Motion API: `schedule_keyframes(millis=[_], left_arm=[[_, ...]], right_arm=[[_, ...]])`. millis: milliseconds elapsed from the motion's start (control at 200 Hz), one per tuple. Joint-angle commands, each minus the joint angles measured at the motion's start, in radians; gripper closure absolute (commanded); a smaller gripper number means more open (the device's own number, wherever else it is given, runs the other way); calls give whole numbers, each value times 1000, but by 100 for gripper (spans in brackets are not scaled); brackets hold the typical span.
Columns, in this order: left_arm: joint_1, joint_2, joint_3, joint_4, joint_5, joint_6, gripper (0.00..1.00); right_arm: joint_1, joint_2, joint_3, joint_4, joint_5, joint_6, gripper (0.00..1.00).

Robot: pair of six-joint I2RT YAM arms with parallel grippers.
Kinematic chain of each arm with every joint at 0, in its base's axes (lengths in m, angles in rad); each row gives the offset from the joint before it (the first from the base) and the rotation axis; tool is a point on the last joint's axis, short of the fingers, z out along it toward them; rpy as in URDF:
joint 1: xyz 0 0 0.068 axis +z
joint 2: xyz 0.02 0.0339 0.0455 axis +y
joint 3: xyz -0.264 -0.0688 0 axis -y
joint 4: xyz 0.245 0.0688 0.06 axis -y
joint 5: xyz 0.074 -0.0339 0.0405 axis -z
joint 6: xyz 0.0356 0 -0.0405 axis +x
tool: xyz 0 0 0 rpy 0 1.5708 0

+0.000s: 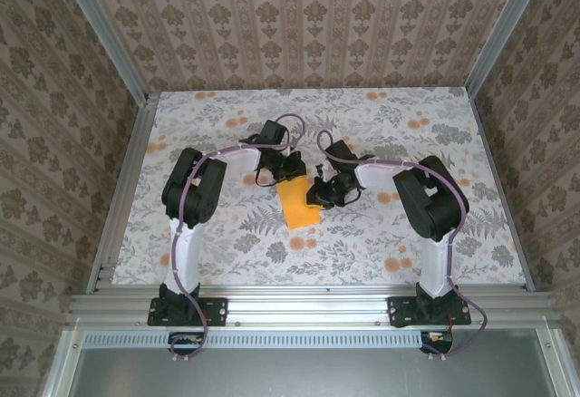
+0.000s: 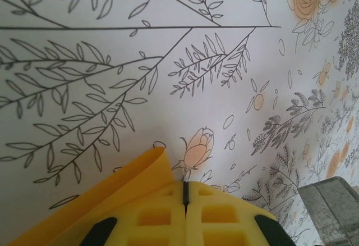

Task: Fold a paper plane with a square sheet of paper (pick it up from the middle)
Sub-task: First fold in half a square sheet of paper at the center of the table.

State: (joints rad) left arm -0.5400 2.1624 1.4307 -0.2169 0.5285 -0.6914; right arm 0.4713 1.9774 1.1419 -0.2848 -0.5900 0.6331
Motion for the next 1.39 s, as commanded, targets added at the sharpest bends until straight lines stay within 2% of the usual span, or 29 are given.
schedule_keyframes(millis=[0,265,765,785,1040,1220,1390], left_arm=[[12,61,10,-100,-103,48,94],[57,102,75,-104,-100,79,93],[77,142,179,-141,-106,121,93],[105,142,186,-144,-105,123,93],[151,142,293,-208,-112,166,91],[167,69,283,-221,-128,176,88],[170,-89,165,-196,-161,151,75]], right_arm=[[1,3,-84,-104,36,-8,85],[2,-22,-181,-121,17,-32,85],[2,-81,-280,-114,-12,-31,85],[3,-81,-281,-113,-13,-30,85],[3,-99,-278,-128,-5,-39,85],[4,-142,-222,-124,-16,-16,85],[15,-231,-108,-104,-1,13,78]])
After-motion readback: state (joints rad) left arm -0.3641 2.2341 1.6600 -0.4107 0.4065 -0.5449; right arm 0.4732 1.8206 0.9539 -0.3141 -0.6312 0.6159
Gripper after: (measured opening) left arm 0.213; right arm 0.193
